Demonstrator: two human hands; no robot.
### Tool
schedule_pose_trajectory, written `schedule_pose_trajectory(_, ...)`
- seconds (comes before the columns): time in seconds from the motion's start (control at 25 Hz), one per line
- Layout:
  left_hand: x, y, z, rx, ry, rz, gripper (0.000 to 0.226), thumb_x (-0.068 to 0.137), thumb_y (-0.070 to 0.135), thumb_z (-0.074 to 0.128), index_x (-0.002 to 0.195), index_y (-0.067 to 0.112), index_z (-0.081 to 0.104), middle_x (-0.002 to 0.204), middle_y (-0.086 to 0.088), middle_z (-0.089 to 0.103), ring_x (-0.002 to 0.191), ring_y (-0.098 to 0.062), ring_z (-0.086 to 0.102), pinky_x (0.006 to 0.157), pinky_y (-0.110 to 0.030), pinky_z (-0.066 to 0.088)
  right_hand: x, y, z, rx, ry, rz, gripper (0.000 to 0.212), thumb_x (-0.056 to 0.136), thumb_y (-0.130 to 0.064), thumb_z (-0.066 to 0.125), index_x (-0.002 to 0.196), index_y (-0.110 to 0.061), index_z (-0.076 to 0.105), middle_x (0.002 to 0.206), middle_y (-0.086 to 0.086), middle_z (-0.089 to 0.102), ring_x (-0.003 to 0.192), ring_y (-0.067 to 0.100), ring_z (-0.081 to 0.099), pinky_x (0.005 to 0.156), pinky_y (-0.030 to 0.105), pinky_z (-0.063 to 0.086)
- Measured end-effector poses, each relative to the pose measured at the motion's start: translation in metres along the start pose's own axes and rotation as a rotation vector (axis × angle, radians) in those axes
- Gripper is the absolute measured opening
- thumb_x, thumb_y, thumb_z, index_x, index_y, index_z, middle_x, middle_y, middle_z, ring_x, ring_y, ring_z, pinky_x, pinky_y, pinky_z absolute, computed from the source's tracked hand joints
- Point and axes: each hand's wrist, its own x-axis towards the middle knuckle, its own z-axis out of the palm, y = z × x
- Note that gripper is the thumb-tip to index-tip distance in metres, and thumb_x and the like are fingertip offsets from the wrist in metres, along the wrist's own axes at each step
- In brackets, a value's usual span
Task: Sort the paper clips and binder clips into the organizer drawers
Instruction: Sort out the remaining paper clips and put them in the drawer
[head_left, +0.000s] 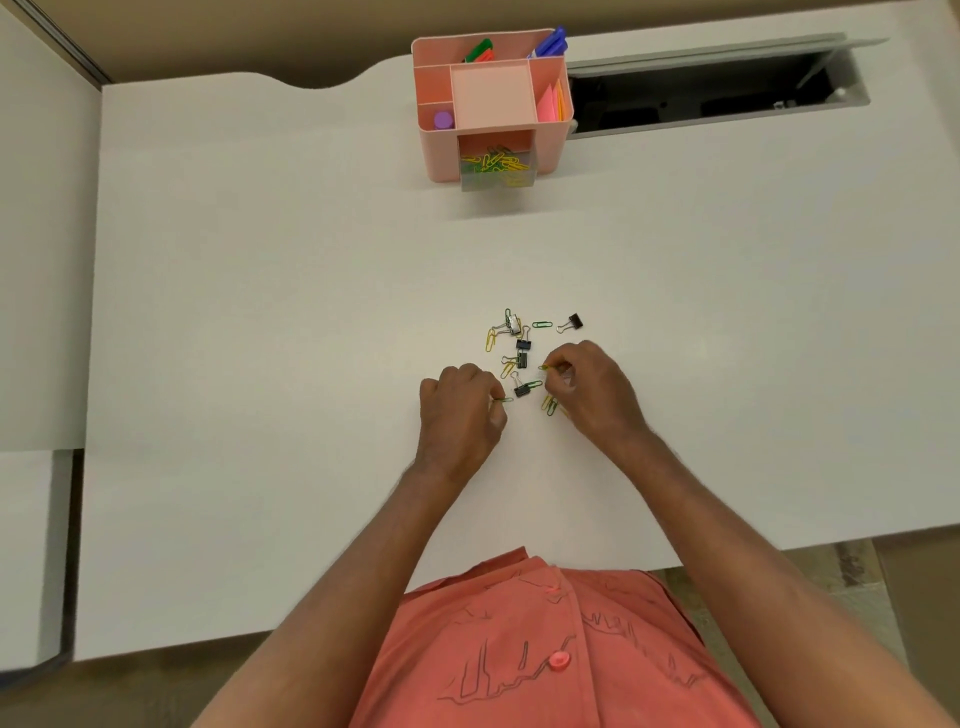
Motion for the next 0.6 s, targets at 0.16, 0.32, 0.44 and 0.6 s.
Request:
schedule_pose_trajectory(0.16, -0.028, -0.003, 0.015, 0.095, -0.074, 0.139, 0.017, 0.091, 0.014, 0.058, 0.098, 0.022, 0.072, 0.107, 0.005, 0.063, 0.094, -0.020, 0.058, 0.078, -0.033, 0.041, -0.004, 0.010, -0.019, 0.290, -0.012, 0.145, 0.010, 0.092, -0.020, 0.065, 0.091, -0.029, 0.068, 0.085, -0.010, 0.068, 0.072, -0.004, 0.061, 0.061, 0.007, 0.044)
schedule_pose_trajectory(0.32, -0.030, 0.002, 0.020, 0.157, -0.116, 0.141, 0.020, 0.087, 0.003, 0.058, 0.099, 0.014, 0.068, 0.104, -0.003, 0.062, 0.085, -0.025, 0.058, 0.071, -0.037, 0.046, -0.024, 0.017, -0.018, 0.121, -0.082, 0.062, 0.016, 0.091, -0.012, 0.064, 0.100, -0.025, 0.070, 0.094, -0.007, 0.065, 0.077, 0.006, 0.061, 0.073, 0.022, 0.051)
schedule_pose_trajectory(0.44, -0.027, 0.005, 0.017, 0.160, -0.120, 0.114, 0.019, 0.084, 0.000, 0.059, 0.095, 0.013, 0.068, 0.094, -0.005, 0.064, 0.080, -0.027, 0.060, 0.064, -0.039, 0.047, -0.040, 0.016, -0.004, -0.066, -0.062, -0.040, 0.019, 0.094, -0.010, 0.063, 0.111, -0.015, 0.067, 0.105, 0.002, 0.061, 0.088, 0.021, 0.062, 0.078, 0.036, 0.053)
schedule_pose_trajectory(0.6, -0.024, 0.005, 0.013, 0.094, -0.098, 0.054, 0.021, 0.087, 0.003, 0.059, 0.101, 0.016, 0.067, 0.094, -0.004, 0.066, 0.082, -0.029, 0.062, 0.064, -0.037, 0.047, -0.056, 0.011, 0.013, -0.175, 0.072, -0.021, 0.035, 0.090, -0.025, 0.073, 0.119, -0.011, 0.059, 0.117, 0.008, 0.054, 0.104, 0.028, 0.057, 0.076, 0.039, 0.055)
